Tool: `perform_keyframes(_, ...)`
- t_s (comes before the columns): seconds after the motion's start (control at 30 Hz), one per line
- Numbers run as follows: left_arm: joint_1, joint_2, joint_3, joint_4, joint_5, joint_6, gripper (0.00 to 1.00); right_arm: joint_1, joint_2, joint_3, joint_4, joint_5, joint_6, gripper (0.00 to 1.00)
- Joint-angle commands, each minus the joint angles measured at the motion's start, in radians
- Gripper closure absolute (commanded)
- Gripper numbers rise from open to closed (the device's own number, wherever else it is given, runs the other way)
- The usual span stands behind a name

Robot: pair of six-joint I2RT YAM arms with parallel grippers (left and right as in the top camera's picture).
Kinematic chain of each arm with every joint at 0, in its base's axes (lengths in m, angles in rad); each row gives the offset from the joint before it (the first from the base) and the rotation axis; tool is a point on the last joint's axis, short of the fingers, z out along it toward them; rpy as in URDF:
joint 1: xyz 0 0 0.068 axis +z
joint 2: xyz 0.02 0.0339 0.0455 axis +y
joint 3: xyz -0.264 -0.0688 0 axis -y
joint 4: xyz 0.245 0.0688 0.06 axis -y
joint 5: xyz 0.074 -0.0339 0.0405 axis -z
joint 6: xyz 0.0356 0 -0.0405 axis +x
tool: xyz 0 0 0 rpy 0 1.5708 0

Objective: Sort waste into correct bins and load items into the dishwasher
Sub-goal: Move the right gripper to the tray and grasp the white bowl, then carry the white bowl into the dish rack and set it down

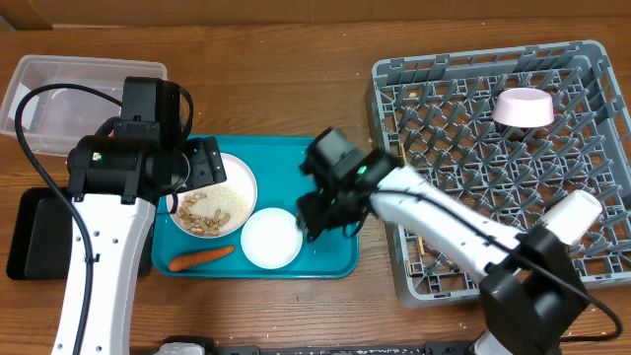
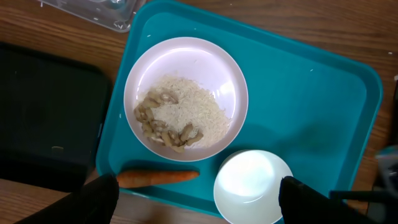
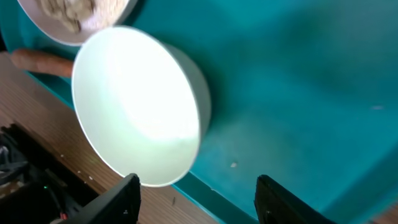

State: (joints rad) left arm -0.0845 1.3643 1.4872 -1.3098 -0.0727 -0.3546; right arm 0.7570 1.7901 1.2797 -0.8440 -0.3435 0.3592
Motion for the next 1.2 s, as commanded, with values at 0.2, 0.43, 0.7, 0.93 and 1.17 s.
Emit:
perform_keyframes(0.2,0.003,-0.003,0.005,-0.002,-0.012,0.018,0.16,0.073,0.051,-0.048,0.073,0.234,0.196,0.46)
perform_keyframes(0.43,0.003,-0.003,0.005,-0.002,-0.012,0.018,0.16,0.076,0.099,-0.048,0.137,0.143,0.203,0.51)
perform_keyframes(0.7,0.003,-0.003,0.005,-0.003,-0.013,0.019,0.16,0.084,0.144,-0.047,0.136,0.154,0.204,0.96)
perform_keyframes(0.93,0.003,-0.003,0.005,-0.005,-0.013,0.019,0.16,-0.023,0.075,0.138,-0.091,0.422,0.202,0.96)
perform_keyframes(1.17,0.003,-0.003,0.005,-0.010,-0.013,0.019,0.15,-0.196,-0.023,0.439,-0.425,1.182,0.203,0.96)
